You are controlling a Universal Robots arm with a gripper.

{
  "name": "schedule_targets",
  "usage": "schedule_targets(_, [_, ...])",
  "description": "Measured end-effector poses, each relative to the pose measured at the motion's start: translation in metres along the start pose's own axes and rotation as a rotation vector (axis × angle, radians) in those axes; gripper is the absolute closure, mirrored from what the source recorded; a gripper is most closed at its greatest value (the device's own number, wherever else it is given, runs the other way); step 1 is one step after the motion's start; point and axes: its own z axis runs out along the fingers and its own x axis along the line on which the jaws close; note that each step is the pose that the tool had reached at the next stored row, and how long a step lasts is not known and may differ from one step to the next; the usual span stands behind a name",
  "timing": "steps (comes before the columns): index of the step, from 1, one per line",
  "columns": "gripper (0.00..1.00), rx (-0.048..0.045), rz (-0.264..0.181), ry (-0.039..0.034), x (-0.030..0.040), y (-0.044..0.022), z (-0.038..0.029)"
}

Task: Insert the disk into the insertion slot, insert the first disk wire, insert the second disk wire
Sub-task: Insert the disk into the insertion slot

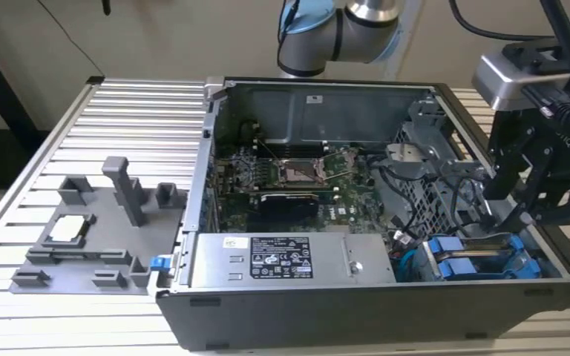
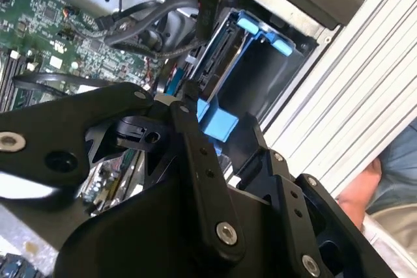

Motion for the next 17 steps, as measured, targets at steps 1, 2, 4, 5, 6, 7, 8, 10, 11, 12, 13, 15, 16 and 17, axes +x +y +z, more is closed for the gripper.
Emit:
schedule_targets(1, [0.53, 0.0180, -0.001, -0.0018, 0.0000, 0.0000, 0.0001])
schedule_targets(2, [0.53, 0.0358, -0.002, -0.0037, -0.0001, 0.0000, 0.0001])
schedule_targets(4, [0.53, 0.0695, -0.005, -0.0092, -0.0007, 0.0000, 0.0000])
schedule_targets(5, [0.53, 0.0768, -0.008, -0.0122, -0.0010, 0.0000, 0.0000])
schedule_targets(6, [0.53, 0.0808, -0.012, -0.0153, -0.0012, 0.0000, 0.0000])
schedule_targets(7, [0.53, 0.0842, -0.016, -0.0188, -0.0015, 0.0000, 0.0001])
schedule_targets(8, [0.53, 0.0869, -0.021, -0.0218, -0.0017, 0.0000, 0.0001])
schedule_targets(10, [0.53, 0.0917, -0.031, -0.0259, -0.0025, 0.0000, 0.0001])
schedule_targets(11, [0.53, 0.0928, -0.036, -0.0263, -0.0036, 0.0000, 0.0000])
schedule_targets(12, [0.53, 0.0935, -0.037, -0.0264, -0.0064, 0.0001, 0.0001])
schedule_targets(13, [0.53, 0.0946, -0.037, -0.0263, -0.0088, 0.0001, 0.0000])
schedule_targets(15, [0.53, 0.0995, -0.036, -0.0266, -0.0110, 0.0002, 0.0002])
schedule_targets(16, [0.53, 0.1007, -0.029, -0.0253, -0.0111, 0.0001, 0.0001])
schedule_targets(17, [0.53, 0.1011, -0.017, -0.0236, -0.0111, 0.0001, 0.0001])
